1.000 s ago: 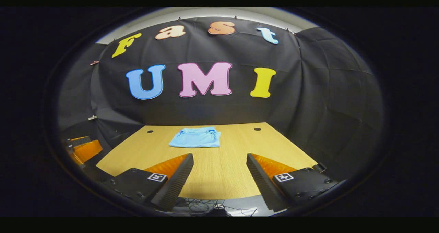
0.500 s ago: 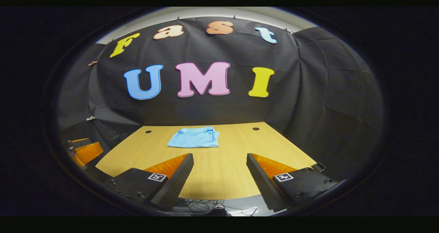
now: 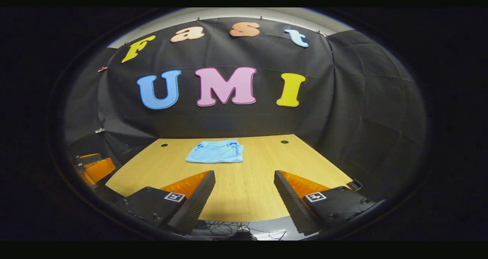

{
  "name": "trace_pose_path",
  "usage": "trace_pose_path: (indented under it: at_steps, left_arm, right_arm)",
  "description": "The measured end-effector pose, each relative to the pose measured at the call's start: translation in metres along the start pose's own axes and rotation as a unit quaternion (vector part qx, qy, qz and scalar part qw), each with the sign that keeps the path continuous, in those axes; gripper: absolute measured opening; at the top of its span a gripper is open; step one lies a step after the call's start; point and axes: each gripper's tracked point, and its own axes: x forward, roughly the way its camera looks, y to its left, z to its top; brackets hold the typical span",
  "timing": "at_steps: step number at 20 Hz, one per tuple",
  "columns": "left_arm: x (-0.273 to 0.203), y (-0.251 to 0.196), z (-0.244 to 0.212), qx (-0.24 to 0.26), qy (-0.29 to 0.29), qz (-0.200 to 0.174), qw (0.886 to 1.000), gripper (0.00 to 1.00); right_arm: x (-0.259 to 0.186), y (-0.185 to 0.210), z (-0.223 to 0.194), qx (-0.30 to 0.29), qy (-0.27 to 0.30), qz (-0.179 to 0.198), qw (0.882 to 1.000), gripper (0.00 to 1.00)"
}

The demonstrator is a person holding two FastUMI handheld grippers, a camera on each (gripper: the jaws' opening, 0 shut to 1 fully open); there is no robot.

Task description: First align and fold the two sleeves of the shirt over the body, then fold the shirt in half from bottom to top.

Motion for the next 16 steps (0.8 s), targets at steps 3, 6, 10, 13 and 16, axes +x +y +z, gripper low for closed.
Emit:
trace_pose_path:
  at_steps: [3, 6, 10, 13, 16]
  left_arm:
    - [0.005, 0.001, -0.001, 0.002, 0.002, -0.001, 1.000, 0.97]
    - [0.010, 0.002, 0.000, 0.002, 0.003, -0.001, 1.000, 0.97]
    - [0.020, 0.007, 0.001, 0.001, 0.009, 0.003, 1.000, 0.97]
    - [0.027, 0.012, 0.005, -0.009, 0.009, 0.010, 1.000, 0.97]
    - [0.028, 0.025, 0.010, -0.018, 0.003, 0.027, 0.999, 0.97]
  right_arm:
    - [0.001, 0.000, -0.001, 0.000, 0.001, 0.000, 1.000, 0.97]
    - [0.003, 0.001, 0.000, -0.001, 0.003, 0.000, 1.000, 0.97]
    - [0.005, 0.007, 0.001, -0.001, 0.003, 0.011, 1.000, 0.98]
    - [0.007, 0.014, 0.000, -0.004, 0.008, 0.023, 1.000, 0.98]
    - [0.006, 0.020, -0.005, -0.025, 0.025, 0.040, 0.999, 0.98]
